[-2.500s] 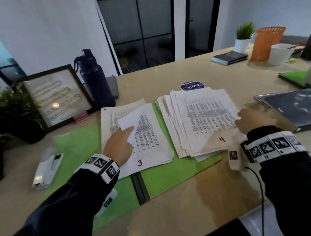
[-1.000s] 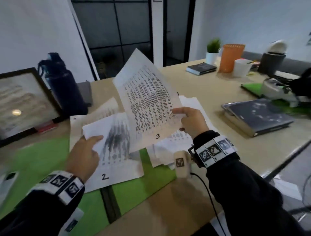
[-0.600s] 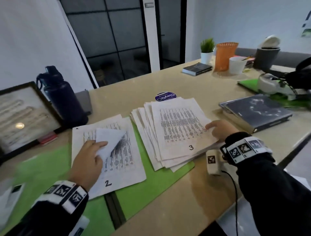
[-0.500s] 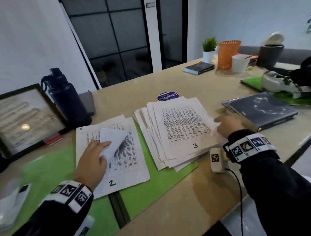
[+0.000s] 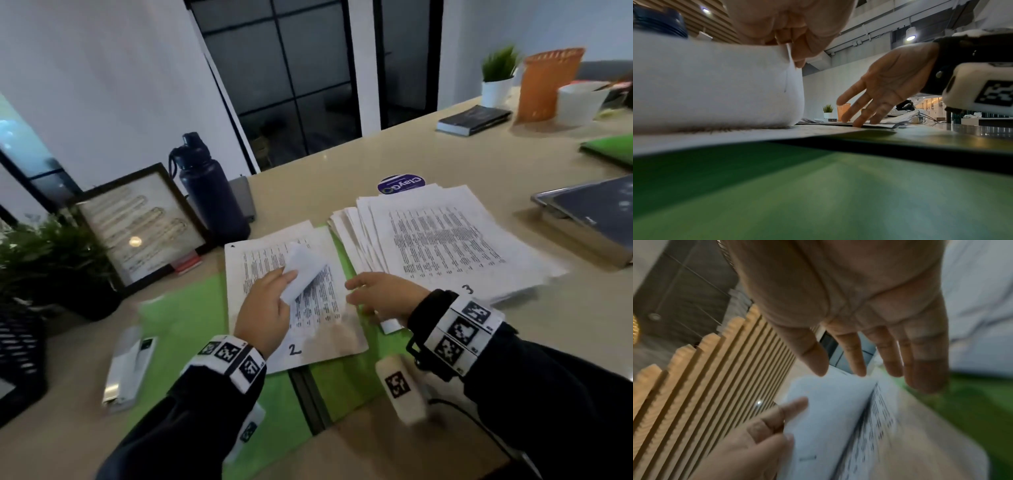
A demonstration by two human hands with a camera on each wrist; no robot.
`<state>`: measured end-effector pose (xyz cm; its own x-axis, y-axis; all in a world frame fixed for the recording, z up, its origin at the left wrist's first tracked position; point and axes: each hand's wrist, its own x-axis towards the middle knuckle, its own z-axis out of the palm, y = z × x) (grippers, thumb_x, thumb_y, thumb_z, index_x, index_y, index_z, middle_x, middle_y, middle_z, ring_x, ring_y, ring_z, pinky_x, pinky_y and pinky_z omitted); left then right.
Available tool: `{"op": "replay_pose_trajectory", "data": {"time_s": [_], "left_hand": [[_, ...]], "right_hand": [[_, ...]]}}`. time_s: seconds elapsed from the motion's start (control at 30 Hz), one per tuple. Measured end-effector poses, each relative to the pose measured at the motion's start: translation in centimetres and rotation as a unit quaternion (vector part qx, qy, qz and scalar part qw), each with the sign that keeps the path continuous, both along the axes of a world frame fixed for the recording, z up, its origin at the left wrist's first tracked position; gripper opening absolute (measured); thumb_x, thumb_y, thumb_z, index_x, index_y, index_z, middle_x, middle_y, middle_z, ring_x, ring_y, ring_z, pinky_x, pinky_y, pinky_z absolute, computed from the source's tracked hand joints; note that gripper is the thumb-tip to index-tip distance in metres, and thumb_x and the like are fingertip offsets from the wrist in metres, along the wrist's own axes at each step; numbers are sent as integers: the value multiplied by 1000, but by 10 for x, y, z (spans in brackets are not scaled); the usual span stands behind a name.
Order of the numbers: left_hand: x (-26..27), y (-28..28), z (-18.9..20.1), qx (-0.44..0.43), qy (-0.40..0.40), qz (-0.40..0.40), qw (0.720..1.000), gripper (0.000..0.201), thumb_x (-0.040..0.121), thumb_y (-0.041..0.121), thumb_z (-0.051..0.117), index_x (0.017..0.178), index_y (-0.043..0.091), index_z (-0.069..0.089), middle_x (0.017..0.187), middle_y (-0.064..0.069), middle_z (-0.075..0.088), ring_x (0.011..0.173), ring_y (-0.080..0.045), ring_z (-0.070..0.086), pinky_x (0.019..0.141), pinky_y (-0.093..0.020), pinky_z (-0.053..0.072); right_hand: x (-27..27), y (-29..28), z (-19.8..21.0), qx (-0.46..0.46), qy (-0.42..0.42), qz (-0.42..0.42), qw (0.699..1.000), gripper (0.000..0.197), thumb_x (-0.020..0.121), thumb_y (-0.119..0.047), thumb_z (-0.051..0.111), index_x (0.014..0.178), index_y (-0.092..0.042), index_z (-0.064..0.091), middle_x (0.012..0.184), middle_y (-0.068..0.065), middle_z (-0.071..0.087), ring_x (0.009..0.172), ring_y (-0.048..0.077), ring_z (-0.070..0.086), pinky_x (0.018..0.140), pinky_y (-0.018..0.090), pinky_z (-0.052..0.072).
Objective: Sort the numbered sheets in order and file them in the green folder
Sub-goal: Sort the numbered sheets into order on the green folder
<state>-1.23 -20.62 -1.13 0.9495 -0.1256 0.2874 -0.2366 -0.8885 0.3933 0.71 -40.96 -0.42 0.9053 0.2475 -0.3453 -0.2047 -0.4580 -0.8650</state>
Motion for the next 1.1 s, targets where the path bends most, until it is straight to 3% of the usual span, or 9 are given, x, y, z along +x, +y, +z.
{"op": "replay_pose_trajectory", "data": {"time_s": [0.1, 0.33, 0.47, 0.6, 0.67, 0.73, 0.83, 0.97, 1.1], "left_hand": [[1, 0, 0, -3, 8, -9, 1000, 56, 86, -5, 40, 136, 17, 45, 147, -5, 37, 136, -16, 31, 109, -18, 17], [7, 1, -4, -11, 30, -22, 999, 55, 85, -1, 43, 138, 16, 43, 148, -6, 37, 138, -15, 30, 109, -17, 16], [6, 2, -8, 56, 145, -13, 988, 57, 89, 10, 47, 144, 15, 31, 150, -8, 33, 136, -21, 32, 111, -27, 23], [5, 2, -10, 97, 194, 1, 976, 60, 88, 15, 49, 145, 14, 30, 138, -11, 47, 125, -25, 44, 103, -30, 34], [5, 1, -8, 65, 167, 5, 984, 62, 87, 13, 50, 145, 13, 27, 146, -8, 37, 133, -21, 36, 109, -29, 28], [5, 0, -6, 16, 125, 9, 992, 66, 87, 11, 52, 146, 13, 23, 151, -6, 29, 138, -19, 29, 113, -30, 24], [3, 0, 0, -38, 34, 38, 998, 70, 87, 15, 58, 146, 12, 21, 150, -6, 28, 136, -20, 31, 111, -31, 25], [3, 5, 5, -104, -47, 94, 989, 66, 83, 3, 58, 142, 8, 29, 142, -11, 34, 127, -27, 39, 105, -35, 32], [3, 3, 4, -96, -55, 76, 991, 65, 81, -8, 49, 142, 7, 31, 141, -13, 33, 127, -28, 38, 102, -32, 31]], "right_hand": [[1, 18, -10, 73, 64, -63, 993, 42, 92, -13, 53, 133, -10, 42, 90, 9, 54, 63, 22, 56, 49, 26, 45], [7, 30, -23, 86, 87, -83, 989, 34, 89, -10, 57, 121, -9, 46, 88, 10, 56, 54, 15, 51, 45, 25, 40], [5, 40, -23, 113, 125, -97, 981, 7, 90, -7, 54, 90, -6, 47, 73, 9, 55, 49, 15, 43, 42, 24, 33], [2, 57, -24, 84, 150, -67, 983, 17, 91, -12, 54, 75, -4, 54, 60, 7, 52, 45, 15, 39, 40, 21, 31], [3, 64, -25, -3, 121, -21, 992, 23, 93, -15, 51, 72, -4, 52, 59, 7, 49, 45, 18, 41, 42, 23, 34], [5, 67, -21, -71, 61, 24, 995, 20, 94, -15, 47, 85, 0, 57, 71, 10, 54, 57, 22, 48, 50, 25, 37], [15, 55, -12, -72, -55, -10, 996, 12, 93, -12, 43, 98, -5, 52, 86, 8, 53, 80, 21, 47, 68, 29, 39], [27, -2, 10, -23, -185, -149, 971, 3, 92, -6, 40, 91, -8, 41, 72, 0, 44, 69, 21, 46, 57, 29, 38], [36, -78, 25, -26, -194, -275, 941, 24, 90, -3, 41, 108, -17, 44, 77, 1, 52, 63, 19, 51, 45, 27, 40]]}}
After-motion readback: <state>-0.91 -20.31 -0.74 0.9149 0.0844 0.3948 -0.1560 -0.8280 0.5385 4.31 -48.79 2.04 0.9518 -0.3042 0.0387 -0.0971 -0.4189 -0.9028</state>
